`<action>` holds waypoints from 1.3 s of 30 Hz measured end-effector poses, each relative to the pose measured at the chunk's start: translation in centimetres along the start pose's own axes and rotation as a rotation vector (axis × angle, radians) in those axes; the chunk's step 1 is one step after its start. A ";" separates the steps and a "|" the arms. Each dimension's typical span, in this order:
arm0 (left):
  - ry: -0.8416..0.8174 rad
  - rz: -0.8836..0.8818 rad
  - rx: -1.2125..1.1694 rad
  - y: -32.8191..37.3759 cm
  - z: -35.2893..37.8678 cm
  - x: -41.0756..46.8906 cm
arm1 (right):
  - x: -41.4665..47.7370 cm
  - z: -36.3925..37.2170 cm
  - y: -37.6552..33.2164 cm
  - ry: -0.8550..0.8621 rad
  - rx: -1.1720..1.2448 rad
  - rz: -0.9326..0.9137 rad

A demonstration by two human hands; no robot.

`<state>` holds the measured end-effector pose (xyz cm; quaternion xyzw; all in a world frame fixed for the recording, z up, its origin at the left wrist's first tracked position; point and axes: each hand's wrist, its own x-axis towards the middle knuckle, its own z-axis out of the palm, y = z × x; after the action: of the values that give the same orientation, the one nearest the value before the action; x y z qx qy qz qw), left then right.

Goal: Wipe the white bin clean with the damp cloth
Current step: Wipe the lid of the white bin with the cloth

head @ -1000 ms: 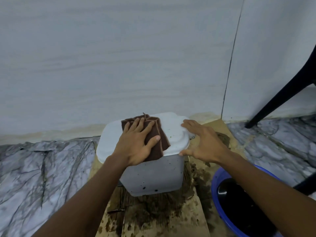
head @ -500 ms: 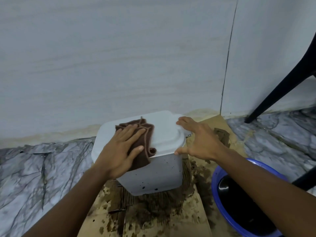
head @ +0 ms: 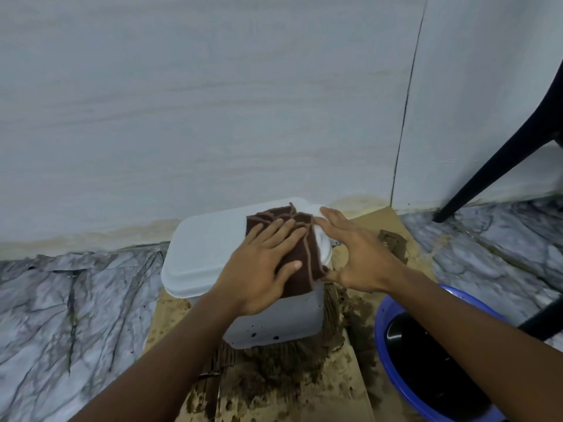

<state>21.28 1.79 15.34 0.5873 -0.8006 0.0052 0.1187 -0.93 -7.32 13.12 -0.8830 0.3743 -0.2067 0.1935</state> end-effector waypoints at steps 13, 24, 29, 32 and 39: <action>-0.012 -0.219 0.036 3.2 0.9 5.1 | 0.3 -0.6 -0.1 0.073 0.194 0.018; 0.180 -0.224 -0.010 0.1 0.7 0.0 | 0.8 -0.1 -0.1 0.106 0.150 0.076; 0.158 -0.254 0.023 4.3 1.8 3.7 | 0.6 -0.3 -0.1 0.100 0.181 0.091; 0.273 -0.362 -0.090 6.0 2.0 5.5 | 0.4 -0.6 -0.5 0.137 0.220 0.034; 0.318 -0.437 -0.167 6.0 2.1 6.1 | 0.4 -0.6 -1.1 0.145 0.312 -0.020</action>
<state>13.54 -2.44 15.24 0.7258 -0.6241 0.0056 0.2891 -0.33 -7.04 14.23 -0.8286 0.3420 -0.3274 0.2987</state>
